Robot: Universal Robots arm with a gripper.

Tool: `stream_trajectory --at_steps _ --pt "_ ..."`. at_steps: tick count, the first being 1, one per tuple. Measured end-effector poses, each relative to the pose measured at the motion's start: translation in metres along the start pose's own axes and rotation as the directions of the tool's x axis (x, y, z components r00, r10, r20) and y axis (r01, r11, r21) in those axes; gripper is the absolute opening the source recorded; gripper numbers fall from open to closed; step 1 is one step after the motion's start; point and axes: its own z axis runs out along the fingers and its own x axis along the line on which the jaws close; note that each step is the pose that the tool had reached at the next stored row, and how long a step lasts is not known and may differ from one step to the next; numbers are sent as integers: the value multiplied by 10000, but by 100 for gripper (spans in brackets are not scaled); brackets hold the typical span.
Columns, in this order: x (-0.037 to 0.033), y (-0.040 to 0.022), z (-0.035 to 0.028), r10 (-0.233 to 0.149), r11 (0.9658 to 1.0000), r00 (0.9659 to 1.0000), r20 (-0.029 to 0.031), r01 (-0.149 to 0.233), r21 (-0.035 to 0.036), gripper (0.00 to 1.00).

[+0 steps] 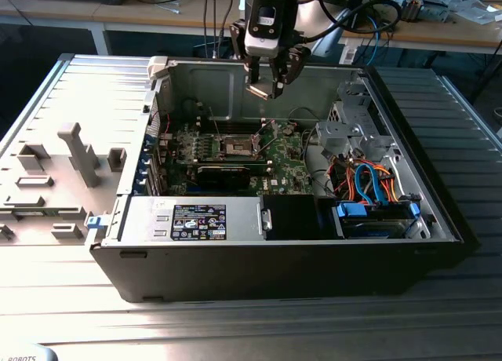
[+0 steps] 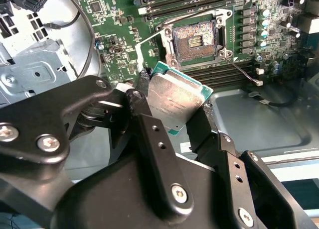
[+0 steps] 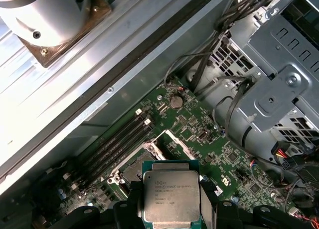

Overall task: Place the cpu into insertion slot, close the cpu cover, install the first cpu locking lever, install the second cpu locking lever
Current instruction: 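Place the cpu into insertion slot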

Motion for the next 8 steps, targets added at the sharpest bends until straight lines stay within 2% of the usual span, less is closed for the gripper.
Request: stream_trajectory --at_steps 2,5,8 --pt "0 0 0 32 10000 10000 3 -32 -1 55" --pt "0 0 0 405 9992 9992 36 -405 -9 55" --pt "0 0 0 442 9990 9990 39 -442 -10 55"
